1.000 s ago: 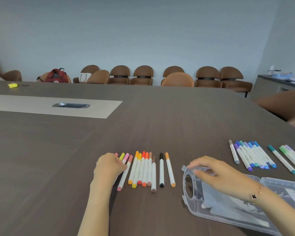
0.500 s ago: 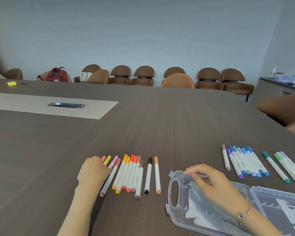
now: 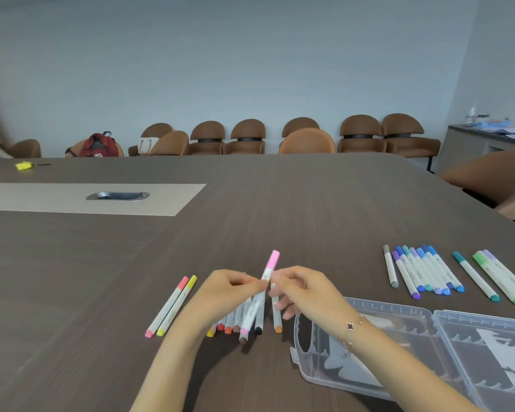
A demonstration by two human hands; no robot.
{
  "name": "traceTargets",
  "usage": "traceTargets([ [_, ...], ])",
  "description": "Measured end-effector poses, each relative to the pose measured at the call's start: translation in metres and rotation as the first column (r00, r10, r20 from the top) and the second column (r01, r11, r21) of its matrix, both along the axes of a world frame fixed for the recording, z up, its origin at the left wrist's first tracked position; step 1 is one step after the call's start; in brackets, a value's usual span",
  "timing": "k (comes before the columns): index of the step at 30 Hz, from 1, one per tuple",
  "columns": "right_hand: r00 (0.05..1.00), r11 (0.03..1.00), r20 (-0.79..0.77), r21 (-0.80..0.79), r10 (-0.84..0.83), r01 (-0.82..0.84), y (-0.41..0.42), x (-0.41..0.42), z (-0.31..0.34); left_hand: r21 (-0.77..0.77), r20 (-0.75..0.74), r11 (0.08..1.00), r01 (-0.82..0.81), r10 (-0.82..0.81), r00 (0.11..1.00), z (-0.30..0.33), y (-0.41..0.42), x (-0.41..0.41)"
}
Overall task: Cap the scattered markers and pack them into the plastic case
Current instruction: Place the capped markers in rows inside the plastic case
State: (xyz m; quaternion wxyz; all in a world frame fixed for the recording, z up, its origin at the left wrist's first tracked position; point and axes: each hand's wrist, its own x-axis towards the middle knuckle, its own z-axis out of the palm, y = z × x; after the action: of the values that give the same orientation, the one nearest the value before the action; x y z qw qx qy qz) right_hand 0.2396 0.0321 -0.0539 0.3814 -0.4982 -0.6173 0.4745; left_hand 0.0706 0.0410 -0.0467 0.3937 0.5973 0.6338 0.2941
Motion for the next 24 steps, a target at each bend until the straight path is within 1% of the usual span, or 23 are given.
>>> traceTargets([
  [3, 0.992, 0.997, 0.117, 0.053, -0.054, 0.048, 0.006, -0.012, 0.004, 0.04, -0.025, 0.999, 0.026, -0.025, 0.999, -0.004, 0.003, 0.008],
  [4, 0.989, 0.997, 0.132, 0.058, -0.067, 0.06, 0.007, -0.012, 0.003, 0.052, -0.024, 0.998, 0.042, -0.041, 0.999, -0.005, 0.004, 0.008],
  [6, 0.99, 0.998, 0.123, 0.007, -0.071, 0.07, 0.008, -0.008, 0.005, 0.063, -0.043, 0.993, 0.1, -0.097, 0.994, -0.006, 0.004, 0.007],
  [7, 0.991, 0.997, 0.117, -0.03, -0.068, 0.072, 0.009, -0.002, 0.006, 0.067, -0.053, 0.992, 0.104, -0.1, 0.994, -0.007, 0.003, 0.005],
  [8, 0.991, 0.995, 0.114, -0.067, -0.066, 0.074, 0.01, 0.006, 0.008, 0.086, -0.066, 0.994, 0.069, -0.064, 0.996, -0.007, 0.003, 0.001],
  [9, 0.991, 0.992, 0.115, -0.106, -0.062, 0.074, 0.011, 0.016, 0.009, 0.121, -0.09, 0.993, -0.007, 0.018, 0.996, -0.009, 0.004, -0.008],
  [10, 0.991, 0.986, 0.121, -0.152, -0.051, 0.069, 0.011, 0.028, 0.011, 0.165, -0.135, 0.98, -0.112, 0.135, 0.981, -0.01, 0.006, -0.02],
  [11, 0.99, 0.978, 0.138, -0.198, -0.032, 0.059, 0.01, 0.04, 0.011, 0.208, -0.212, 0.954, -0.217, 0.261, 0.942, -0.014, 0.009, -0.033],
  [12, 0.987, 0.97, 0.162, -0.239, -0.011, 0.05, 0.008, 0.051, 0.009, 0.233, -0.306, 0.927, -0.294, 0.357, 0.883, -0.017, 0.012, -0.045],
  [13, 0.98, 0.962, 0.197, -0.267, 0.005, 0.049, 0.006, 0.059, 0.006, 0.234, -0.392, 0.915, -0.33, 0.399, 0.829, -0.021, 0.014, -0.055],
  [14, 0.969, 0.957, 0.246, -0.284, 0.014, 0.058, 0.004, 0.064, 0.002, 0.206, -0.452, 0.915, -0.347, 0.404, 0.796, -0.023, 0.016, -0.06],
  [17, 0.937, 0.95, 0.35, -0.294, 0.006, 0.104, 0.003, 0.068, -0.01, 0.098, -0.519, 0.924, -0.37, 0.365, 0.773, -0.033, 0.026, -0.067],
  [21, 0.937, 0.947, 0.344, -0.279, -0.06, 0.163, 0.005, 0.061, -0.019, 0.019, -0.562, 0.929, -0.369, 0.315, 0.765, -0.044, 0.033, -0.069],
  [24, 0.931, 0.944, 0.349, -0.256, -0.109, 0.206, 0.006, 0.055, -0.02, 0.008, -0.574, 0.927, -0.374, 0.31, 0.757, -0.046, 0.034, -0.067],
])
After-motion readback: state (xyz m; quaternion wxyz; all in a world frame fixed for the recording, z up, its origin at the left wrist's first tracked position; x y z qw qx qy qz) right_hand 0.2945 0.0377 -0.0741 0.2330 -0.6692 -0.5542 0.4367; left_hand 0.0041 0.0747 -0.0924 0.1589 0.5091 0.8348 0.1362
